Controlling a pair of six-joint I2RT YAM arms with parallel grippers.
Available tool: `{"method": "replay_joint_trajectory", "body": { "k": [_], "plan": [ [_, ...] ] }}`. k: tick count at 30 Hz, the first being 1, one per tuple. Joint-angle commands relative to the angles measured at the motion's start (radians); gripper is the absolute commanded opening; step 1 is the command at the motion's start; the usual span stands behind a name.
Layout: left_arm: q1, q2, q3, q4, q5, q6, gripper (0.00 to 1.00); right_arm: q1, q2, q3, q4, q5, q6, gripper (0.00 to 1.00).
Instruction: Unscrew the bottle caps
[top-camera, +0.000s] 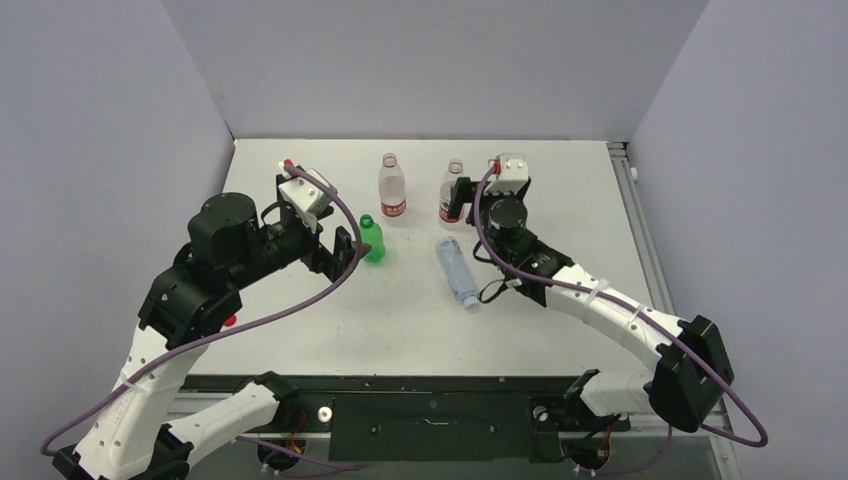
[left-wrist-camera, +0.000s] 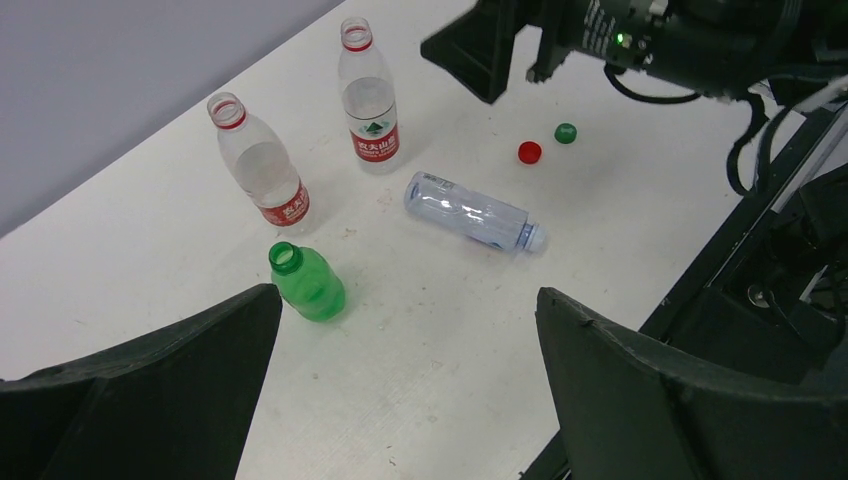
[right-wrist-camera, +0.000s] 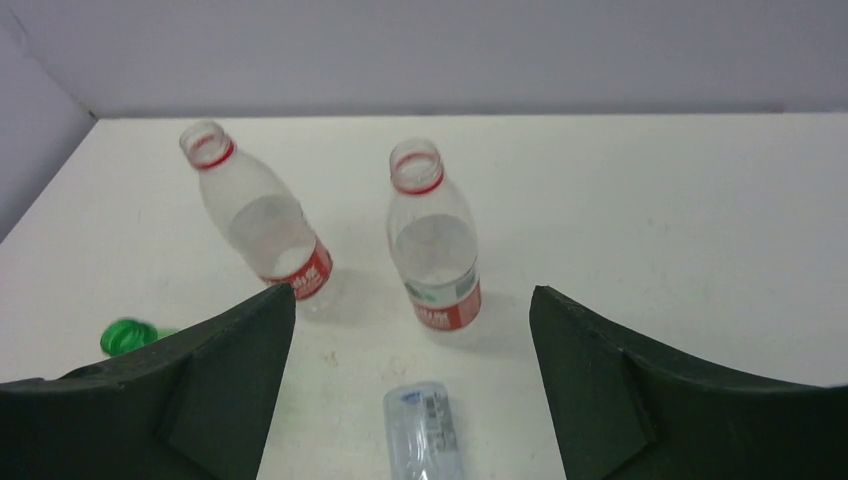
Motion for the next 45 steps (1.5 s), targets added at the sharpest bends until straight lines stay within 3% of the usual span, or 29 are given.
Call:
{"method": "replay_joint_trajectory", "body": {
  "k": [1, 10, 25, 28, 32, 34, 40, 45],
  "plan": [
    [0.006, 0.016, 0.064, 0.031, 0.038, 0.017, 0.97, 0.064, -0.073, -0.173, -0.021, 0.034, 0.125, 0.82],
    [0.006, 0.018, 0.076, 0.032, 0.108, 0.033, 0.97, 0.088, 0.002, -0.400, 0.023, -0.067, 0.262, 0.83],
    [0.006, -0.006, 0.082, 0.039, 0.172, 0.057, 0.97, 0.118, 0.339, -0.304, 0.063, -0.074, 0.288, 0.85],
    [0.006, -0.006, 0.081, 0.045, 0.182, 0.065, 0.97, 0.131, 0.341, -0.310, 0.068, -0.055, 0.295, 0.72],
    [0.005, -0.012, 0.064, 0.066, 0.198, 0.090, 0.97, 0.163, 0.282, -0.316, 0.033, -0.039, 0.288, 0.49],
    [0.004, -0.020, 0.043, 0.082, 0.211, 0.118, 0.97, 0.201, 0.224, -0.316, -0.002, -0.025, 0.277, 0.43],
    [0.003, -0.091, -0.058, 0.151, 0.300, 0.333, 0.97, 0.258, -0.056, -0.279, -0.151, -0.154, 0.262, 0.40],
    [-0.003, -0.199, -0.205, 0.244, 0.424, 0.677, 0.97, 0.274, -0.216, -0.170, -0.315, -0.348, 0.264, 0.39]
  ]
}}
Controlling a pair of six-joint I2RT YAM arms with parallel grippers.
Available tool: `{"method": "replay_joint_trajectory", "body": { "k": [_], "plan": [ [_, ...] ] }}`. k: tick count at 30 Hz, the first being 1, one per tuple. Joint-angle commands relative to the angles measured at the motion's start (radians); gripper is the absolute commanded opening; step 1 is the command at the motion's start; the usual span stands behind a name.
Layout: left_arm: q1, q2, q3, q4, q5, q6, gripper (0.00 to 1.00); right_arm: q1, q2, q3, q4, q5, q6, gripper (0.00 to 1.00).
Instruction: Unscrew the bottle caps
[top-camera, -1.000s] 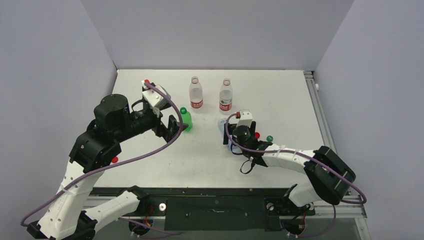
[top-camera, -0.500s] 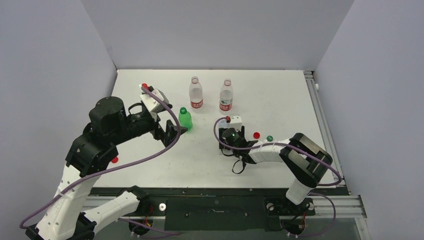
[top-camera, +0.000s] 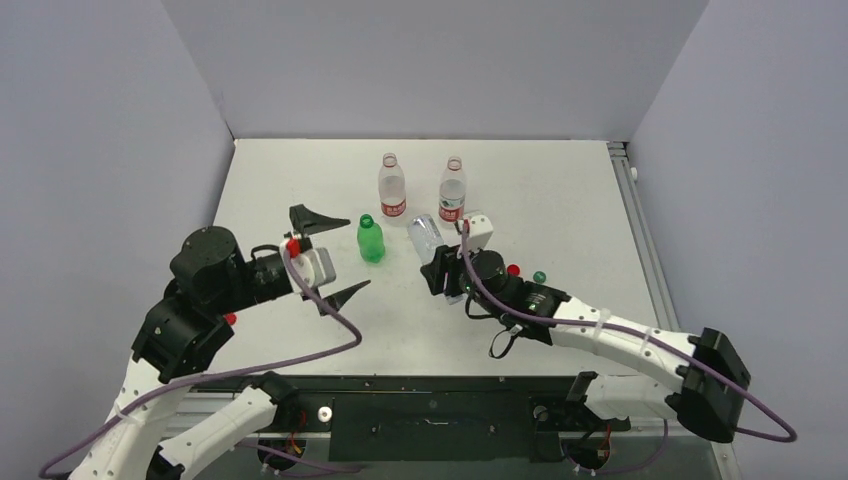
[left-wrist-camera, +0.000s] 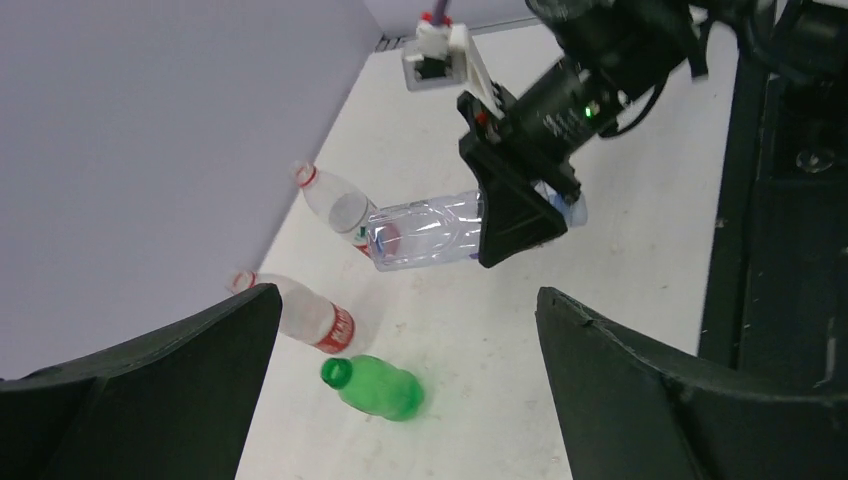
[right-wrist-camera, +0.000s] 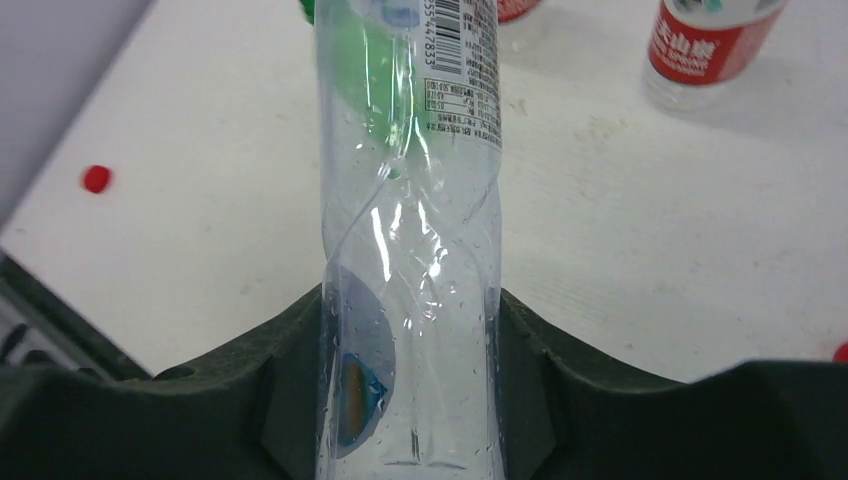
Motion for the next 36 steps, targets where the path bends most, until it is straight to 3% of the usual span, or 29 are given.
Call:
{"method": "replay_joint_trajectory", "body": {
  "k": [1, 9, 15, 23, 30, 34, 36],
  "plan": [
    [-0.004, -0.096, -0.101, 0.127, 0.147, 0.363, 0.97, 0.014, -0.132, 0.154, -0.178, -0.211, -0.003, 0.39],
    [-0.018, -0.211, -0.323, 0.196, 0.220, 1.079, 0.97, 0.043, -0.152, 0.389, -0.373, -0.393, 0.038, 0.41],
    [-0.039, -0.226, -0.426, 0.330, 0.221, 1.305, 0.97, 0.094, -0.117, 0.515, -0.449, -0.440, 0.055, 0.42],
    [-0.138, -0.205, -0.512, 0.555, 0.121, 1.379, 0.97, 0.151, -0.004, 0.686, -0.541, -0.478, 0.051, 0.43],
    [-0.201, -0.179, -0.487, 0.554, 0.007, 1.385, 0.99, 0.186, 0.071, 0.787, -0.602, -0.459, 0.021, 0.43],
    [-0.208, -0.185, -0.465, 0.510, -0.030, 1.359, 0.83, 0.191, 0.071, 0.794, -0.613, -0.440, 0.016, 0.45],
    [-0.210, -0.186, -0.452, 0.488, -0.042, 1.349, 0.67, 0.189, 0.074, 0.806, -0.623, -0.430, 0.010, 0.47]
  ]
}}
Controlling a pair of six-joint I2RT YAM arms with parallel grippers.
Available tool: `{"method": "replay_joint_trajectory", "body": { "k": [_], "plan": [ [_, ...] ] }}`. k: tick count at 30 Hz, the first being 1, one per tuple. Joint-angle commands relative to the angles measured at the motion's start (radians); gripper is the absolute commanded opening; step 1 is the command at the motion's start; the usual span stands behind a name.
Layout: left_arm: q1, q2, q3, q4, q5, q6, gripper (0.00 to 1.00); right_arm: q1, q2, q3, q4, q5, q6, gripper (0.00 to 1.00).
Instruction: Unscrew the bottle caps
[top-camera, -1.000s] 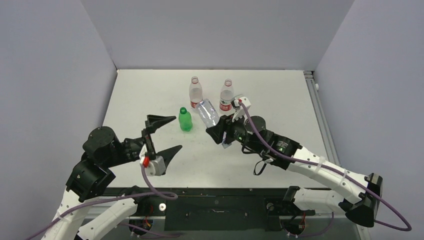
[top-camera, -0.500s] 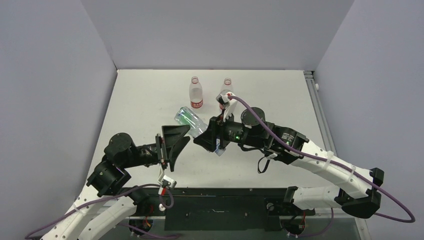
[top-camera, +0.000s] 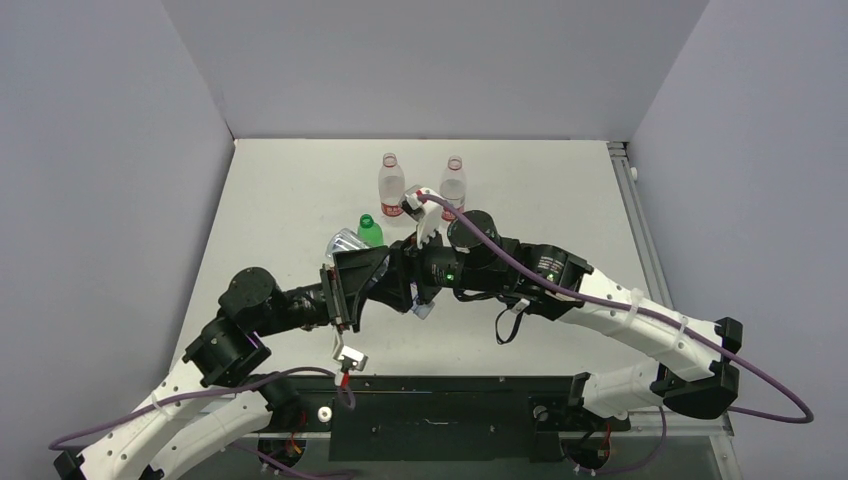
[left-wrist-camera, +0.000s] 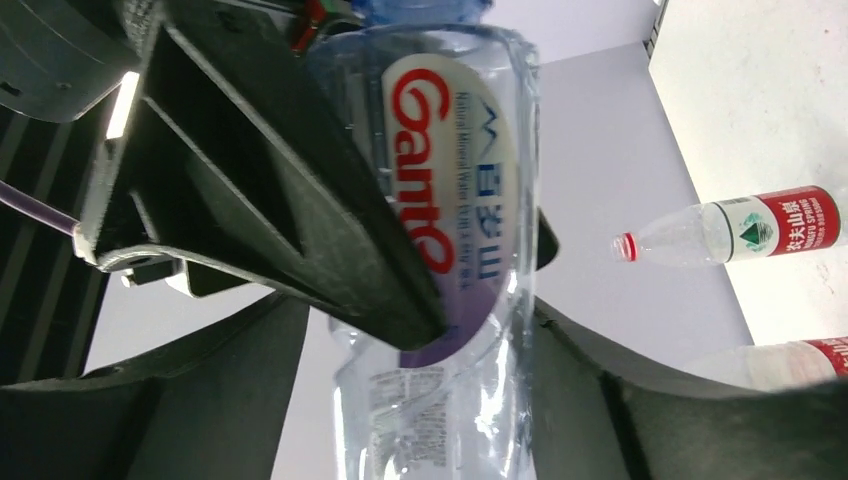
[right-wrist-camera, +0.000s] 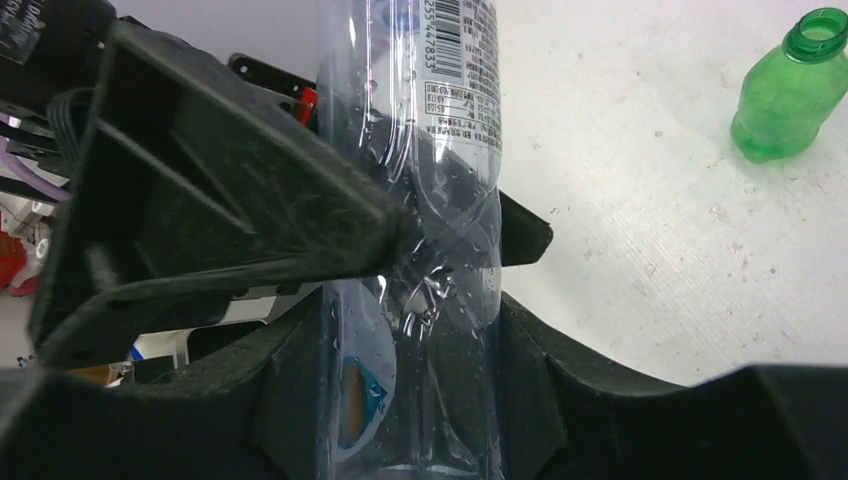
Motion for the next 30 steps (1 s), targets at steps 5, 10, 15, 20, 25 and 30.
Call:
{"method": "replay_joint_trajectory", "body": {
  "k": [5, 10, 15, 20, 25, 30],
  "plan": [
    [-0.014, -0.010, 0.053, 0.005, -0.081, -0.027, 0.41, 0.009, -0.006, 0.115, -0.052, 0.083, -0.046, 0.61],
    [-0.014, -0.014, 0.037, 0.054, -0.121, -0.114, 0.34, 0.010, -0.008, 0.225, -0.123, 0.207, -0.093, 0.80],
    [-0.016, 0.012, 0.071, 0.118, -0.228, -0.462, 0.34, 0.014, -0.019, 0.317, -0.143, 0.359, -0.132, 0.82],
    [-0.015, 0.097, 0.223, 0.060, -0.363, -0.969, 0.34, 0.034, -0.042, 0.315, -0.009, 0.448, -0.154, 0.83],
    [-0.015, 0.115, 0.266, 0.047, -0.342, -1.365, 0.34, 0.076, -0.004, 0.339, 0.097, 0.517, -0.183, 0.83],
    [-0.015, 0.123, 0.282, 0.060, -0.309, -1.456, 0.34, 0.107, 0.042, 0.382, 0.162, 0.576, -0.206, 0.76]
  ]
}}
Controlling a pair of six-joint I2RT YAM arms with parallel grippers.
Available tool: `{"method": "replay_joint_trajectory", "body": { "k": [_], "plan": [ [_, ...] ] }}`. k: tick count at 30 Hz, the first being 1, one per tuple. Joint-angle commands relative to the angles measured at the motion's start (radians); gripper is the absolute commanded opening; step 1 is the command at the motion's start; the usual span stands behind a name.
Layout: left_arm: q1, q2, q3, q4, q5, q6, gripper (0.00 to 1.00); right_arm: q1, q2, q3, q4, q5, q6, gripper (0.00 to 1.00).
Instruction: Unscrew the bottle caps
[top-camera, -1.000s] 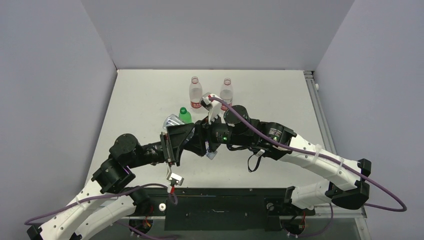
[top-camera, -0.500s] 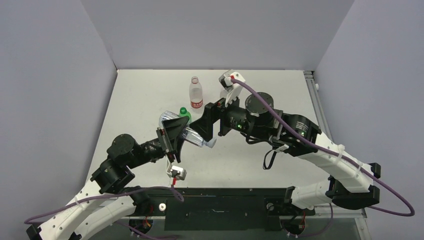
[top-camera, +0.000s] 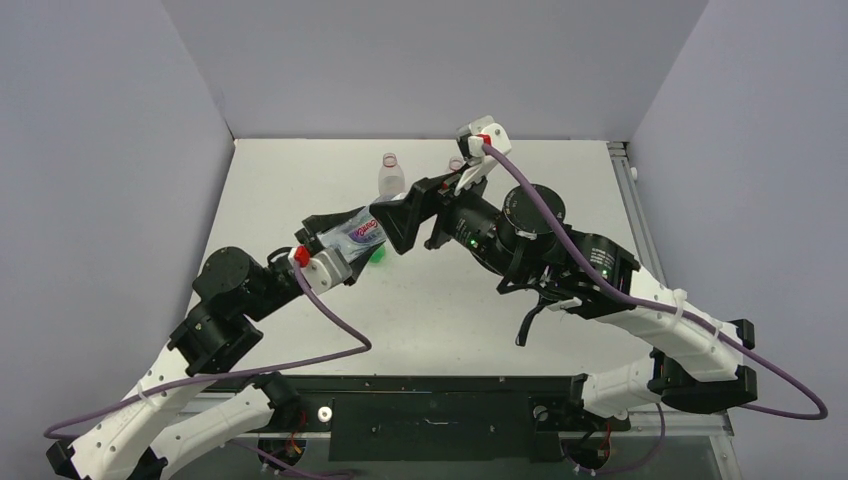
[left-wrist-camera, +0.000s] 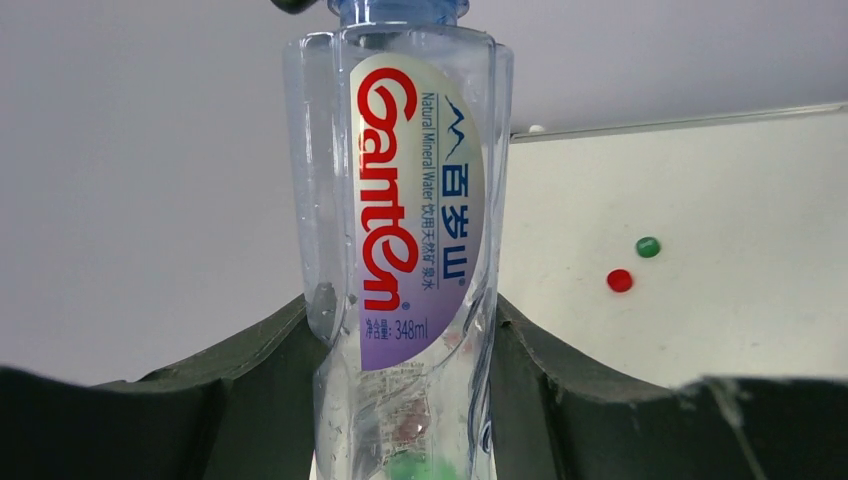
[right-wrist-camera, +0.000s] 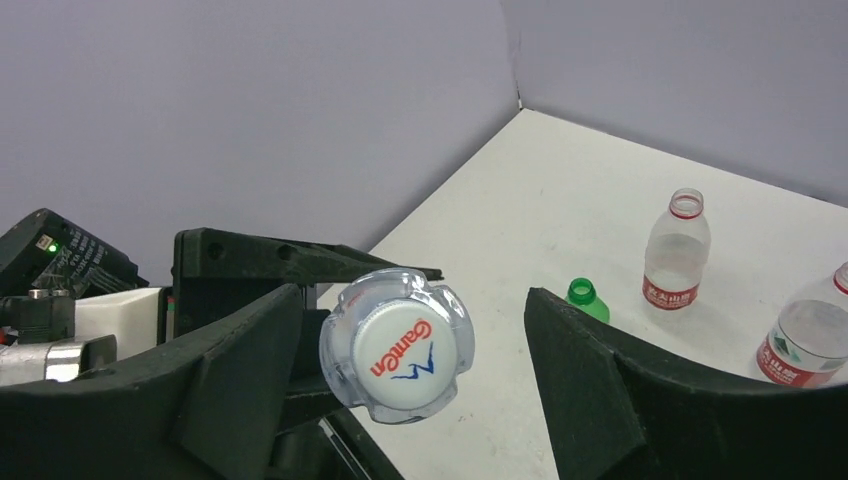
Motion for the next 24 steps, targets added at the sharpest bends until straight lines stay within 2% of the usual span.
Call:
{"method": "replay_joint_trajectory", "body": {
  "k": [1, 8, 10, 15, 16, 18, 20, 21, 23, 24],
  "plan": [
    [-0.003, 0.008, 0.050, 0.042, 0.010, -0.218, 0.34, 0.024, 0.034, 0.059, 0.130, 0.087, -0.036, 0.69],
    [-0.004, 0.014, 0.069, 0.050, -0.013, -0.264, 0.34, 0.024, 0.061, 0.082, 0.165, 0.079, -0.038, 0.30],
    [-0.004, 0.024, 0.083, 0.047, -0.027, -0.308, 0.34, 0.024, 0.073, 0.094, 0.160, 0.073, -0.036, 0.24],
    [-0.004, 0.053, 0.132, 0.025, -0.038, -0.435, 0.34, 0.024, 0.095, 0.132, 0.146, 0.082, -0.058, 0.18],
    [-0.004, 0.055, 0.136, 0.024, -0.037, -0.466, 0.34, 0.023, 0.097, 0.144, 0.144, 0.081, -0.064, 0.21],
    [-0.004, 0.063, 0.146, 0.023, -0.040, -0.505, 0.34, 0.024, 0.112, 0.166, 0.135, 0.087, -0.072, 0.44],
    [-0.004, 0.069, 0.151, 0.025, -0.034, -0.516, 0.34, 0.025, 0.133, 0.199, 0.119, 0.090, -0.076, 0.49],
    [-0.004, 0.070, 0.149, 0.026, -0.033, -0.518, 0.34, 0.025, 0.148, 0.209, 0.113, 0.092, -0.076, 0.48],
    [-0.004, 0.071, 0.151, 0.023, -0.030, -0.523, 0.33, 0.025, 0.158, 0.233, 0.101, 0.096, -0.076, 0.35],
    [-0.004, 0.072, 0.155, 0.020, -0.028, -0.524, 0.33, 0.024, 0.158, 0.236, 0.103, 0.096, -0.078, 0.24]
  ]
}}
